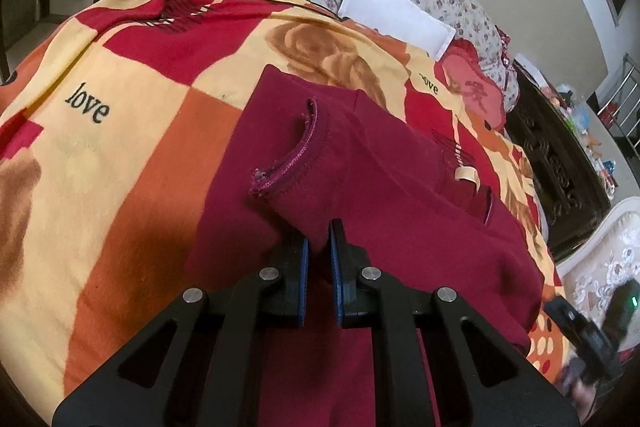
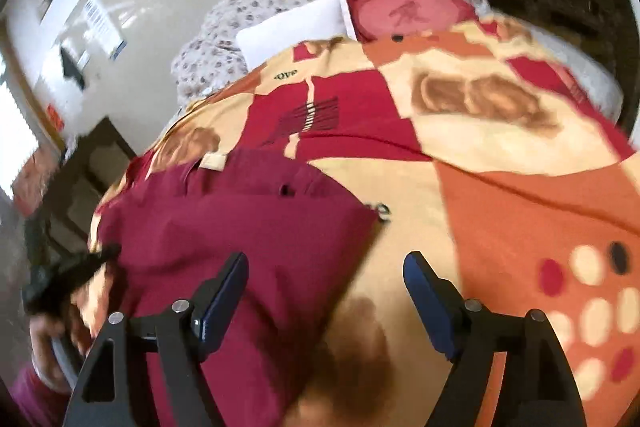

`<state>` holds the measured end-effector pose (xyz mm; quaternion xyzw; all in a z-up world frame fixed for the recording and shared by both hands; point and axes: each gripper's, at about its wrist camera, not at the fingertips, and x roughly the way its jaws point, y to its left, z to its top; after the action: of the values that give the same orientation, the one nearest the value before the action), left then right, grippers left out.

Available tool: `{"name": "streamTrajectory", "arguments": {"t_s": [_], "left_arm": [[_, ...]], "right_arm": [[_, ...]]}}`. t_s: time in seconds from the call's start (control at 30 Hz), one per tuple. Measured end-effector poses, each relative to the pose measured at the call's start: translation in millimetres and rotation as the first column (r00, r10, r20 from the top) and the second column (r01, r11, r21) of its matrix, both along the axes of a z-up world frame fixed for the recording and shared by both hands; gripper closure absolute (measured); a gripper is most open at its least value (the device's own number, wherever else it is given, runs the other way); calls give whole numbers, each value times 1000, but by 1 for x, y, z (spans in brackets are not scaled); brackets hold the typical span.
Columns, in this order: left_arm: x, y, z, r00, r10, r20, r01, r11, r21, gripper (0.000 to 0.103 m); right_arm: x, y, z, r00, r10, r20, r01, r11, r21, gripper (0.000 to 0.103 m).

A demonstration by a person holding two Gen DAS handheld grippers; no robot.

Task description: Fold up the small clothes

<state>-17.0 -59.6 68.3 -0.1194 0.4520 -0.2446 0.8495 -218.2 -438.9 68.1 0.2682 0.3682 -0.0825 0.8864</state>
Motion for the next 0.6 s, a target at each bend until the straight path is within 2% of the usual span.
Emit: {"name": "streamTrajectory", "arguments": {"t_s": [0.07, 0.13, 0.17, 0.23, 0.33, 0.4, 0.47, 0.5, 0.57, 0.6], "left_arm": [[-1, -1, -1, 1000, -4, 2, 4, 1000, 15, 94], [0, 0, -2, 1000, -5, 0, 5, 1000, 12, 94], [1, 1, -1, 1000, -6, -4, 6, 1000, 5, 94], [1, 1, 2, 1000, -7, -1, 7, 1000, -12, 94], [-2, -3, 9, 999, -7, 47, 9, 999, -31, 94], [-3, -12, 5, 998, -6, 68, 5, 1000, 20, 94], [4, -16, -10, 1000, -13, 19, 12, 998, 58, 94], [7, -15, -15, 1000, -13, -6, 13, 998, 57, 94], [9, -7, -17, 999, -20, -36, 22, 999, 31, 90], [8, -2, -14, 999, -21, -37, 22, 999, 25, 90]], "right_arm": [[19, -4, -12, 999, 37, -3, -37, 998, 57, 33], [32, -3, -13, 998, 44, -34, -44, 999, 9, 83], [35, -2, -8, 999, 49, -24, -49, 999, -20, 87], [38, 5, 11, 999, 53, 1, -53, 994, -91, 91], [45, 14, 39, 997, 71, 31, -62, 971, -232, 94], [53, 13, 33, 998, 69, -6, -68, 967, -246, 94], [64, 11, 12, 995, 54, -89, -77, 956, -283, 94], [63, 6, 0, 993, 46, -108, -72, 966, -250, 94], [50, -5, 2, 998, 21, -67, -33, 982, -185, 88], [40, -8, 9, 998, -14, -66, 2, 982, -187, 69]]}}
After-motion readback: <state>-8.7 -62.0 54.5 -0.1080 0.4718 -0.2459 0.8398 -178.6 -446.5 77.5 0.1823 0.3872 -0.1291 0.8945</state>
